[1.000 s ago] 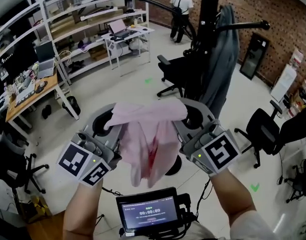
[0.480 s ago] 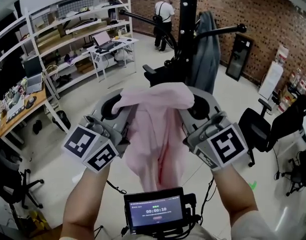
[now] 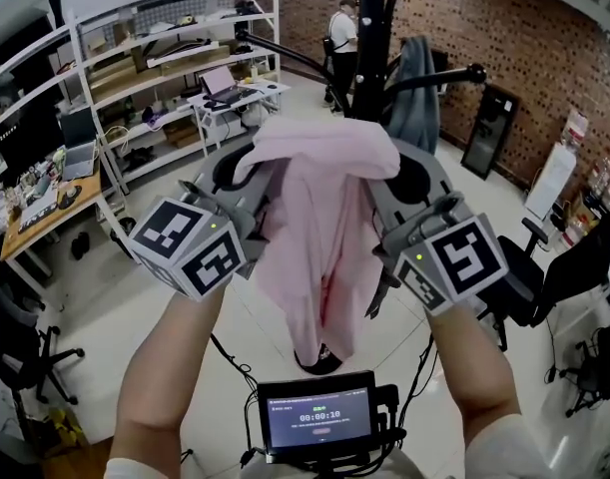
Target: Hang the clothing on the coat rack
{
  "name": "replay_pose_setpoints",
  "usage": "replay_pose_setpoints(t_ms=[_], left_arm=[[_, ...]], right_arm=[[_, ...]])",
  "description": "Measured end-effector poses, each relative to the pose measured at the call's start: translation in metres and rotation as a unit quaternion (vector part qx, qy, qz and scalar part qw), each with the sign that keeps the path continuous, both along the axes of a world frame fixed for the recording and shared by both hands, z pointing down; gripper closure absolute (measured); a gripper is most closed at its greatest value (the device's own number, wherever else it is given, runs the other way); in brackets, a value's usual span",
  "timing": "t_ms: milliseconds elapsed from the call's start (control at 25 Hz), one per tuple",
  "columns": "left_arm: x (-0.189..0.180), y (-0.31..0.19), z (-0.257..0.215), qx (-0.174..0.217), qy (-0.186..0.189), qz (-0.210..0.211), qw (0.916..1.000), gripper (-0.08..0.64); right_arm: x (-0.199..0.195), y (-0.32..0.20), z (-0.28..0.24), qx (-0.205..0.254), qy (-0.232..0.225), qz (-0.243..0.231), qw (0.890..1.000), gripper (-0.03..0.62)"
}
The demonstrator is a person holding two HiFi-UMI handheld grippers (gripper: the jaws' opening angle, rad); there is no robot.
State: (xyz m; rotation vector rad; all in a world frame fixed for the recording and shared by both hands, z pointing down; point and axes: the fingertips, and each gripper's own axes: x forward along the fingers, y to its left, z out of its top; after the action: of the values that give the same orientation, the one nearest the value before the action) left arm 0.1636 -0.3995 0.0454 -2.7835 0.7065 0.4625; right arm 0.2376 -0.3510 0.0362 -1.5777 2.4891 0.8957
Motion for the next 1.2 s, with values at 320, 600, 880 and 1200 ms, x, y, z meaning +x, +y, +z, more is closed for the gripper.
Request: replay_pose_setpoints(t_ms=[320, 600, 880, 1200], left_arm=[[0.012, -0.028, -0.021, -0.002, -0.011, -0.022, 0.9997, 0.526], [0.030, -0.070, -0.027, -0.025, -0.043, -0.045, 0.9977, 0.525], [0.050, -0.097, 0.027, -0.092, -0.086, -0.033, 0.9915, 0.525], [0.074, -0.084, 0.074, -0.127, -0.106, 0.044, 0.9851, 0.518]], right_arm=[[0.021, -0.022, -0.021, -0.002, -0.007, 0.022, 1.000, 0.580], [0.040, -0.057, -0.026, -0.030, -0.030, 0.057, 0.997, 0.580], [0.049, -0.093, 0.024, -0.111, -0.028, 0.075, 0.991, 0.580], [0.035, -0.105, 0.063, -0.176, -0.051, 0.043, 0.982, 0.578]])
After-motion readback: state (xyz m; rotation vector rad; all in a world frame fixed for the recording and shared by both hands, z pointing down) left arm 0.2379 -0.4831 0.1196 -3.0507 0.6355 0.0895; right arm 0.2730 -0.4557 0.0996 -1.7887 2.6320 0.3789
